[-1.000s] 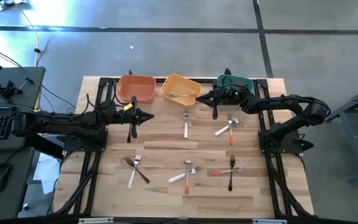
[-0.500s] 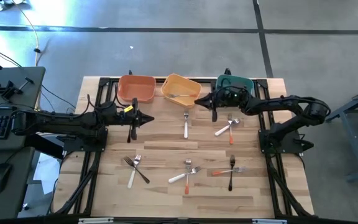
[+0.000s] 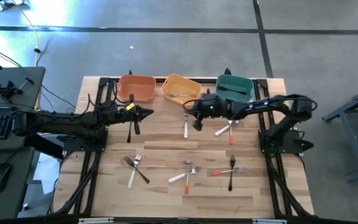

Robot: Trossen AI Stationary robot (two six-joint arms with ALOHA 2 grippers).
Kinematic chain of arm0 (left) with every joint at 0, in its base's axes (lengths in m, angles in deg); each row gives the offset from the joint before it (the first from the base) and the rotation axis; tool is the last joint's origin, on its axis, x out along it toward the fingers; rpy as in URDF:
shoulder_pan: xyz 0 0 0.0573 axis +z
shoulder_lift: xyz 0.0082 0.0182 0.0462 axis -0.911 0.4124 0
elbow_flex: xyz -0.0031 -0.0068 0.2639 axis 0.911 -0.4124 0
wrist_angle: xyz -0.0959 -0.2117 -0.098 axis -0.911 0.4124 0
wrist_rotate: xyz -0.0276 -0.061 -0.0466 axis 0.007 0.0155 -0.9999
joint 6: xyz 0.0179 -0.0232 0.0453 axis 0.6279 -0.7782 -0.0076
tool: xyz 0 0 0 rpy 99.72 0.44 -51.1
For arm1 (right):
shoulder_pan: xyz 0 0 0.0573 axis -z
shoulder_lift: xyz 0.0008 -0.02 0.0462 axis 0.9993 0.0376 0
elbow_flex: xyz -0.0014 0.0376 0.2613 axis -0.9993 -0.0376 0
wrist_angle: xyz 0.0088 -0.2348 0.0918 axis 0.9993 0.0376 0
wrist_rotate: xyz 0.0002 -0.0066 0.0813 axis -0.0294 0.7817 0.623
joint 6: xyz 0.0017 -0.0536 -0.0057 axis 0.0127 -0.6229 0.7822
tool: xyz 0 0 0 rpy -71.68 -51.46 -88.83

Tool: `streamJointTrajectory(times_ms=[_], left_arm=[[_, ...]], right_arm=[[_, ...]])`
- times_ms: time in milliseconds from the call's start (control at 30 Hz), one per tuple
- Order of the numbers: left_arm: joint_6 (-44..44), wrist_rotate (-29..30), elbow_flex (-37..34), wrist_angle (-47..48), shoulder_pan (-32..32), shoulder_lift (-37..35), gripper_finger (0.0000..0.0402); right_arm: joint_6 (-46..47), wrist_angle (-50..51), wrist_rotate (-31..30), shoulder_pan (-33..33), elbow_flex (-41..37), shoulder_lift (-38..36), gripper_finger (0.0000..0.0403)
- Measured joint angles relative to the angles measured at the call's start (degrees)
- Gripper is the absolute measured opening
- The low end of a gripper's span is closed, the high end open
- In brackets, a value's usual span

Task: Sort silverware by color (type)
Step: Adjust the yellow bin

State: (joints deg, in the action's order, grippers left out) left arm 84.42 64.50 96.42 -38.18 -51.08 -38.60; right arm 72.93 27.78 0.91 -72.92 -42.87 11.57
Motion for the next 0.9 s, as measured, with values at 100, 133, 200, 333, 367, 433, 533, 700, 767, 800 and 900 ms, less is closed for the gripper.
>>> streamJointTrajectory(times_ms=[100,133,200,333,367,433,533,700,767,800,900], left_arm=[[0.0,3.0,0.0,0.3,1.5,1.1,0.0],[-0.1,4.1,0.0,0.3,2.1,1.4,0.0],[-0.6,5.7,0.0,0.3,3.2,2.2,0.0],[-1.5,6.5,0.0,0.2,5.3,3.4,0.0],[-1.6,6.5,0.0,0.2,5.8,3.6,0.0],[-1.6,6.5,0.0,0.4,6.5,4.0,0.0],[-1.6,6.6,0.0,0.3,7.6,4.4,0.0],[-1.6,6.5,0.0,0.2,9.6,5.2,0.0],[-1.6,6.6,0.0,0.2,10.3,5.5,0.0],[-1.6,6.6,0.0,0.2,10.6,5.7,0.0],[-1.7,6.5,0.0,0.2,11.2,5.8,0.0]], right_arm=[[3.8,1.5,-2.5,0.7,1.9,3.5,0.0],[4.8,2.1,-3.7,1.2,2.5,4.5,0.0],[6.6,3.9,-5.8,2.4,3.2,5.6,0.0],[8.9,4.9,-9.5,4.4,3.8,6.0,0.0],[9.2,5.2,-9.7,4.8,3.8,6.0,0.0],[9.6,6.0,-9.7,6.0,3.8,6.0,0.0],[9.8,8.4,-9.7,7.9,3.8,6.0,0.0],[9.6,9.5,-9.0,10.8,3.8,6.0,0.0],[9.4,9.5,-7.1,11.8,3.8,6.0,0.0],[9.0,9.5,-6.2,12.2,3.8,6.0,0.0],[8.5,9.5,-4.5,12.8,3.8,6.0,0.0]])
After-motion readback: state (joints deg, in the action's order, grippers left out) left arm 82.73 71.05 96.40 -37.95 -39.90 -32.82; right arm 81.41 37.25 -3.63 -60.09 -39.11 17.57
